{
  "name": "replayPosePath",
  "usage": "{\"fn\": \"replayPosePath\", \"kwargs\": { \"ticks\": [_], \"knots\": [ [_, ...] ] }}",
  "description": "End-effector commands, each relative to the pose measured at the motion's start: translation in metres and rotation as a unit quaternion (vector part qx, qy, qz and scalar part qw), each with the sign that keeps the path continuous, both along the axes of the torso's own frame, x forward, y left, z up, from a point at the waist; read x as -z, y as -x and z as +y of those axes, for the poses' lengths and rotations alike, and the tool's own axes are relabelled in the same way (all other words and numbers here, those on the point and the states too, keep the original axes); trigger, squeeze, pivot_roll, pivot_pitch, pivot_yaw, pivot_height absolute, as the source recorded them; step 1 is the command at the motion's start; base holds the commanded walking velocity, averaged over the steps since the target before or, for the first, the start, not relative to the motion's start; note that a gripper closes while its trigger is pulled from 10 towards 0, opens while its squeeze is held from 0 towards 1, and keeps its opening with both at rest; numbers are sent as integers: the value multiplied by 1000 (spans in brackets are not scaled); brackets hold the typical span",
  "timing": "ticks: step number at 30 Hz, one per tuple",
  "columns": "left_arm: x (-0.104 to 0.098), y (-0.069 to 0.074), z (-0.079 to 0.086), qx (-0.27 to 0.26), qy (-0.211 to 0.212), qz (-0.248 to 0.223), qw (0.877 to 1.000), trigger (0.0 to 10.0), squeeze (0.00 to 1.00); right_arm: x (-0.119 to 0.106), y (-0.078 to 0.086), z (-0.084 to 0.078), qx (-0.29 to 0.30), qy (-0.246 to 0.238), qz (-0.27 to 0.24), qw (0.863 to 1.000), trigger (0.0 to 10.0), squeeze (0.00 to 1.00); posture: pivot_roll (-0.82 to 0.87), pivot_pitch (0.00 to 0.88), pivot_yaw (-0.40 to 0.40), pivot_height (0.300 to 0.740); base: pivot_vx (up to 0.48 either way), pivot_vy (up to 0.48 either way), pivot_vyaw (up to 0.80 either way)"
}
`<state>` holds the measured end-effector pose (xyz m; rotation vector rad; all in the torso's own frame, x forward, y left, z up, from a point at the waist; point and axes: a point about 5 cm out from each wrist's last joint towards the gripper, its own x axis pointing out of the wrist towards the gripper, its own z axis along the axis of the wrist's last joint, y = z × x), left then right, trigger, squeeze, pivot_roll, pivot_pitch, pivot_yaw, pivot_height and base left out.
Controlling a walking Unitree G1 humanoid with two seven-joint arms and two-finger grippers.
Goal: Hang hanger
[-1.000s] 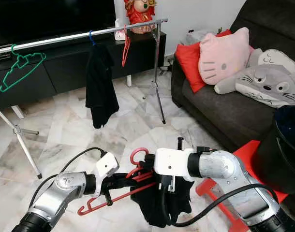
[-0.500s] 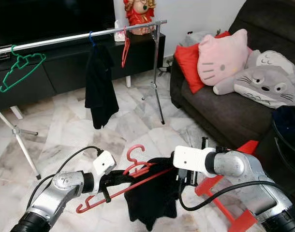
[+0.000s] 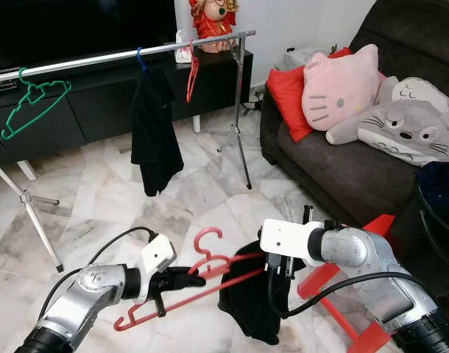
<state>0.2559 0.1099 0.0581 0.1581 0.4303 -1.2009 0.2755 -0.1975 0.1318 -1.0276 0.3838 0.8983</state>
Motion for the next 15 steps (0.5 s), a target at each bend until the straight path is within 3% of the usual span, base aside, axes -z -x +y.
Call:
{"fn": "replayPosePath", "kwargs": {
  "ticks": [1, 15],
  "knots": [
    [-6, 2, -2, 25, 6, 0, 1000, 10000, 0, -8, -4, 1, -8, 0, -19, 1000, 10000, 0, -145, 0, -32, 740, 0, 0, 0],
    [-7, 7, 7, 66, -20, 17, 998, 10000, 0, -5, -5, -1, -12, 9, -19, 1000, 10000, 0, -146, 0, -32, 740, 0, 0, 0]
  ]
}}
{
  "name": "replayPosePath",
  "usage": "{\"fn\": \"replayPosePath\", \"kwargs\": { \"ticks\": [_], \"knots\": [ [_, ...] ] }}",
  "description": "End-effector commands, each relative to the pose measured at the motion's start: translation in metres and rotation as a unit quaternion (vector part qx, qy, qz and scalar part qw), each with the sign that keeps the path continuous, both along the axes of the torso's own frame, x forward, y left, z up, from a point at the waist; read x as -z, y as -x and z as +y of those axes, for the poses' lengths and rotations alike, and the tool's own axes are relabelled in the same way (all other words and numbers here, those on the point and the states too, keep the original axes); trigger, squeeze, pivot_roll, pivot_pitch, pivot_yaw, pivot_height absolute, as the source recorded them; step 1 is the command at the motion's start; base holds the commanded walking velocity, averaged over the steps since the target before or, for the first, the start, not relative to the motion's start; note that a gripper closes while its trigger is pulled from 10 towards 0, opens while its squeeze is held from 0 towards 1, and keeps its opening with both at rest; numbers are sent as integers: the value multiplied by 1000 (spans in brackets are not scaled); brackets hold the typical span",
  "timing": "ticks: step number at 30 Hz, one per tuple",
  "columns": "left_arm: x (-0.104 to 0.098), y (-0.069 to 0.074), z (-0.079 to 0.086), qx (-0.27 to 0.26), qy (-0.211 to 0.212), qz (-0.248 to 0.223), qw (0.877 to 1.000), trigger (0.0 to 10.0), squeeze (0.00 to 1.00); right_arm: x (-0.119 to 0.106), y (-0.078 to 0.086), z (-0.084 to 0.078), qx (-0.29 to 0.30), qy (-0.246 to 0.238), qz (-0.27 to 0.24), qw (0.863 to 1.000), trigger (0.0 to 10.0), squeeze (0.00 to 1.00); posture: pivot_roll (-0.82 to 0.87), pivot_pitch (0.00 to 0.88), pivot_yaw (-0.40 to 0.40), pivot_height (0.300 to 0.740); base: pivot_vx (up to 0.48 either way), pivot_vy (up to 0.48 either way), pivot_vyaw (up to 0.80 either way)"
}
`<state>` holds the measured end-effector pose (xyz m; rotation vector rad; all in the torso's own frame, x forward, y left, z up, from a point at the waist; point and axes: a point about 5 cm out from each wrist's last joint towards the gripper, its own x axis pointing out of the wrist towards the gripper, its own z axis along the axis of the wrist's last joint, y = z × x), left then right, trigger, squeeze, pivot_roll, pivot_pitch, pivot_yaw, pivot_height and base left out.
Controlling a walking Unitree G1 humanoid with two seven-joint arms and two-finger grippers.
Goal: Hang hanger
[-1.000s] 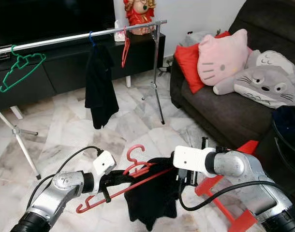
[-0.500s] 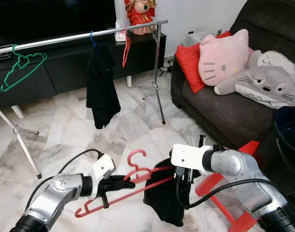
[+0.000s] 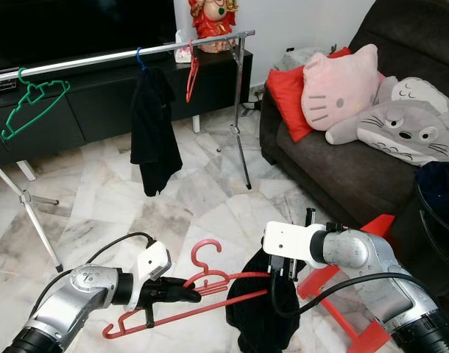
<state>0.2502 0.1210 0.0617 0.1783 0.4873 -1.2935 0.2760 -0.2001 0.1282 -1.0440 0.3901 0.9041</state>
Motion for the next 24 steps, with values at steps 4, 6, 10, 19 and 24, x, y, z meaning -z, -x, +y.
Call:
{"fn": "replayPosePath", "kwargs": {
  "ticks": [4, 6, 10, 19, 24],
  "knots": [
    [-2, 1, -3, 22, -11, -9, 1000, 10000, 0, -8, -4, 1, -11, 6, -17, 1000, 10000, 0, -145, 0, -34, 740, 0, 0, 0],
    [-1, 1, -4, 22, -12, -9, 1000, 10000, 0, -8, -4, 2, -12, 8, -17, 1000, 10000, 0, -145, 0, -35, 740, 0, 0, 0],
    [0, 2, -5, 25, -13, -9, 1000, 10000, 0, -6, -4, 3, -17, 14, -17, 1000, 10000, 0, -145, 0, -35, 740, 0, 0, 0],
    [5, 4, -4, 38, -35, -11, 999, 10000, 0, -3, -8, 1, -17, 44, -34, 998, 10000, 0, -144, 0, -36, 740, 0, 0, 0],
    [3, 1, -9, 29, -21, -16, 999, 10000, 0, -17, -6, 23, -57, -12, -53, 997, 10000, 0, -148, 0, -35, 740, 0, 0, 0]
  ]
}}
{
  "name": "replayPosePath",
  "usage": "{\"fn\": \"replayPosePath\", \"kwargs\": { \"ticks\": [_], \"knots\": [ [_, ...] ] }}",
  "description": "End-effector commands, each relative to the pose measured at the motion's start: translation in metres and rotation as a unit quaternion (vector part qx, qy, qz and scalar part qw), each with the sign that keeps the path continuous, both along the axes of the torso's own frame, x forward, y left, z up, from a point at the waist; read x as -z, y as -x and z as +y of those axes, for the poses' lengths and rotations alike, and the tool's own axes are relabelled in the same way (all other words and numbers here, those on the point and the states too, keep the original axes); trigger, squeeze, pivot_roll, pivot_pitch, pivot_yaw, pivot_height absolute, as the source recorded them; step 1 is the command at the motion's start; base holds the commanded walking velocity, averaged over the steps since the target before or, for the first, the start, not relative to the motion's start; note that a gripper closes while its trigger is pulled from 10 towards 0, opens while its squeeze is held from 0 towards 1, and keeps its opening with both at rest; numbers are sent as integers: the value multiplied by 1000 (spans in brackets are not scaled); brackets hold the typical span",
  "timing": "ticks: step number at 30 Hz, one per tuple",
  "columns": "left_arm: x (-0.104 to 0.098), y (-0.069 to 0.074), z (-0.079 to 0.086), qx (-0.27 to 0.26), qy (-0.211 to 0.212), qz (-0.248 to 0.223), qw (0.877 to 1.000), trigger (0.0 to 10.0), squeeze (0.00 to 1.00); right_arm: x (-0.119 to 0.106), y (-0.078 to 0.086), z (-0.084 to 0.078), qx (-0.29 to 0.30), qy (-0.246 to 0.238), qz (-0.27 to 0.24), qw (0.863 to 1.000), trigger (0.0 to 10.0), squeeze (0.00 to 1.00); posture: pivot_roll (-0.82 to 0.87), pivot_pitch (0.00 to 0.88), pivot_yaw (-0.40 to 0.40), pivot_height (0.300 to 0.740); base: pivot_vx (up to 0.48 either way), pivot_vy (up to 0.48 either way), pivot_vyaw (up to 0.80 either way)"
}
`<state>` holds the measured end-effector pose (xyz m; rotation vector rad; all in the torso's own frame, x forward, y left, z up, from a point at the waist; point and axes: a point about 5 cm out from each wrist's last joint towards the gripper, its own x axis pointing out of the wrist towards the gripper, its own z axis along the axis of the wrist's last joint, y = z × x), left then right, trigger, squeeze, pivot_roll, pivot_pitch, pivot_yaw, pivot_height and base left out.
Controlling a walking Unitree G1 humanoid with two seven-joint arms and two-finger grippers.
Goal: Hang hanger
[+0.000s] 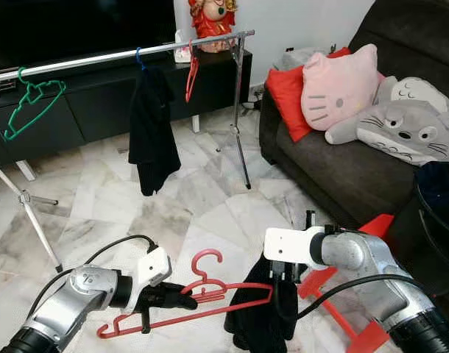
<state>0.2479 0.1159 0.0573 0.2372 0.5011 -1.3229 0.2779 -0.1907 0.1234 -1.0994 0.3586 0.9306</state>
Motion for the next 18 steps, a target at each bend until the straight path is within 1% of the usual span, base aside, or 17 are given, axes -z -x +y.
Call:
{"fn": "replayPosePath", "kwargs": {
  "ticks": [1, 2, 3, 5, 6, 9, 12, 14, 15, 17, 18],
  "knots": [
    [-2, -4, -5, 1, 4, -12, 1000, 10000, 0, -27, -3, 22, -50, -46, -46, 997, 10000, 0, -150, 0, -35, 740, 0, 0, 0],
    [-2, -4, -5, 1, 4, -12, 1000, 10000, 0, -27, -3, 22, -50, -46, -46, 997, 10000, 0, -150, 0, -35, 740, 0, 0, 0],
    [-1, -8, -6, -11, 2, -22, 1000, 10000, 0, -32, -1, 29, -65, -60, -49, 995, 10000, 0, -151, 0, -35, 740, 0, 0, 0],
    [-1, -11, -7, -25, 0, -35, 999, 10000, 0, -35, 1, 35, -73, -72, -49, 993, 10000, 0, -152, 0, -36, 740, 0, 0, 0],
    [0, -15, -7, -37, -5, -51, 998, 10000, 0, -37, 2, 38, -79, -81, -47, 992, 10000, 0, -152, 0, -36, 740, 0, 0, 0],
    [1, -21, -6, -67, -16, -70, 995, 10000, 0, -38, 3, 40, -83, -80, -46, 992, 10000, 0, -153, 0, -36, 740, 0, 0, 0],
    [3, -29, -4, -103, -33, -94, 990, 10000, 0, -37, 7, 44, -93, -82, -39, 991, 10000, 0, -153, 0, -38, 740, 0, 0, 0],
    [3, -31, -4, -117, -34, -102, 987, 10000, 0, -38, 10, 47, -100, -89, -35, 990, 10000, 0, -151, 0, -40, 740, 0, 0, 0],
    [4, -31, -6, -121, -34, -104, 987, 10000, 0, -40, 13, 52, -111, -94, -31, 989, 10000, 0, -151, 0, -40, 740, 0, 0, 0],
    [4, -32, -7, -122, -35, -108, 986, 10000, 0, -41, 14, 54, -116, -98, -29, 988, 10000, 0, -154, 0, -41, 740, 0, 0, 0],
    [6, -34, -8, -138, -41, -107, 984, 10000, 0, -45, 18, 60, -127, -108, -26, 986, 10000, 0, -155, 0, -41, 740, 0, 0, 0]
  ]
}}
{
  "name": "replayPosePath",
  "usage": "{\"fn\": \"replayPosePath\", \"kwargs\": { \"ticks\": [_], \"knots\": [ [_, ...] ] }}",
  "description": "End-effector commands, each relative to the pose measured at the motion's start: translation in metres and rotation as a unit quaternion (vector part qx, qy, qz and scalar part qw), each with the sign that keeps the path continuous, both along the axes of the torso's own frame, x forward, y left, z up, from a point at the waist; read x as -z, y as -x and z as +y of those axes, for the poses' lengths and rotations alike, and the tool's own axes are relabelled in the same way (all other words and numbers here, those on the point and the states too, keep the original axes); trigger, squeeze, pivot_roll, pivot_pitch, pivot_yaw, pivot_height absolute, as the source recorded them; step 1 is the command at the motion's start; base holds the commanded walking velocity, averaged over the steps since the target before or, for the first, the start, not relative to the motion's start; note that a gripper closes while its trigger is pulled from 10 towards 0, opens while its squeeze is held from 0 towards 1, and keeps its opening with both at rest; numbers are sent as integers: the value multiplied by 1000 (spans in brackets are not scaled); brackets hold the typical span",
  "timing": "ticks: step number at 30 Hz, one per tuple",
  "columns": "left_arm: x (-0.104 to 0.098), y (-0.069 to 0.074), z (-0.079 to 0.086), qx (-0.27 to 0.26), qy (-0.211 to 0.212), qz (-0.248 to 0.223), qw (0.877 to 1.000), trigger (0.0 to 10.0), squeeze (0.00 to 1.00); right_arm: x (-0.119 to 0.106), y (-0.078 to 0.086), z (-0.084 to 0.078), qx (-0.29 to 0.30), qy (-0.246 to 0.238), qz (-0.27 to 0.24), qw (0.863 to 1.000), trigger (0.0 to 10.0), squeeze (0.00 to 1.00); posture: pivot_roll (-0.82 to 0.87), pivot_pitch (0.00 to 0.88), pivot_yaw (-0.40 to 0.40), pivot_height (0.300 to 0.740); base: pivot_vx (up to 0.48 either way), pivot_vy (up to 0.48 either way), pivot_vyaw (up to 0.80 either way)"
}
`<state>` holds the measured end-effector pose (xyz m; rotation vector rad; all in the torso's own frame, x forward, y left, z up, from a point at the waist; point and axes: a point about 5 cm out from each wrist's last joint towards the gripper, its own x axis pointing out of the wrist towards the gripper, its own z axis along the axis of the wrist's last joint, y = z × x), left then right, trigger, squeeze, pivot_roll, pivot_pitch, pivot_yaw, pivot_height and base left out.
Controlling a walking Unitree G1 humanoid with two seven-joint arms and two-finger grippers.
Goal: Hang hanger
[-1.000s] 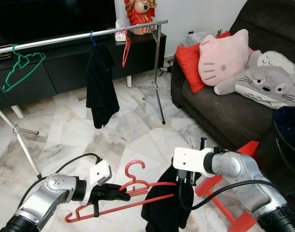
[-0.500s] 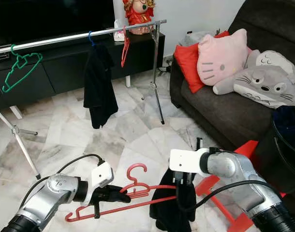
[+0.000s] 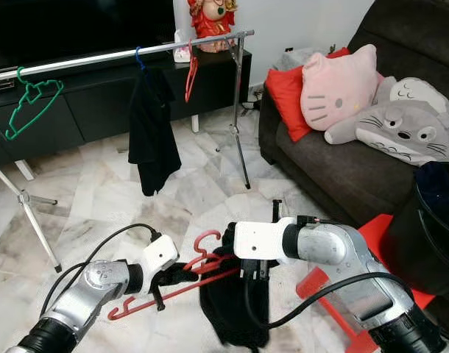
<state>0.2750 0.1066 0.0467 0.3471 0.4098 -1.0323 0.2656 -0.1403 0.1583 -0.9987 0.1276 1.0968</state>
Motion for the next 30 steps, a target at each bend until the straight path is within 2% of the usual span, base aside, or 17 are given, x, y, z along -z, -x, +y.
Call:
{"fn": "replayPosePath", "kwargs": {
  "ticks": [1, 6, 10, 12, 16, 21, 22, 28, 30],
  "knots": [
    [-3, -8, 1, -25, -8, -14, 1000, 10000, 0, -11, 7, 12, -29, -20, -5, 999, 10000, 0, -155, 0, -41, 740, 0, 0, 0],
    [2, -13, 3, -50, -33, -7, 998, 10000, 0, -12, 7, 14, -23, -20, -6, 1000, 10000, 0, -158, 0, -41, 740, 0, 0, 0],
    [2, -3, 10, -2, -43, 14, 999, 10000, 0, -2, -7, -8, 48, 18, -17, 999, 10000, 0, -156, 0, -41, 740, 0, 0, 0],
    [2, -1, 12, 5, -45, 17, 999, 10000, 0, -1, -10, -12, 62, 23, -20, 998, 10000, 0, -154, 0, -42, 740, 0, 0, 0],
    [-2, 5, 25, 25, -65, 23, 997, 10000, 0, 8, -27, -34, 141, 58, -39, 988, 10000, 0, -147, 0, -43, 740, 0, 0, 0],
    [-8, 1, 29, 9, -64, 10, 998, 10000, 0, 14, -27, -35, 148, 58, -31, 987, 10000, 0, -145, 0, -44, 740, 0, 0, 0],
    [-13, 2, 28, 19, -56, 11, 998, 10000, 0, 21, -26, -36, 152, 59, -24, 986, 10000, 0, -145, 0, -44, 740, 0, 0, 0],
    [-16, 2, 27, 22, -51, 9, 998, 10000, 0, 26, -27, -39, 161, 66, -21, 985, 10000, 0, -143, 0, -43, 740, 0, 0, 0],
    [-21, 0, 24, 20, -35, -3, 999, 10000, 0, 29, -24, -38, 157, 64, -12, 985, 10000, 0, -145, 0, -43, 740, 0, 0, 0]
  ]
}}
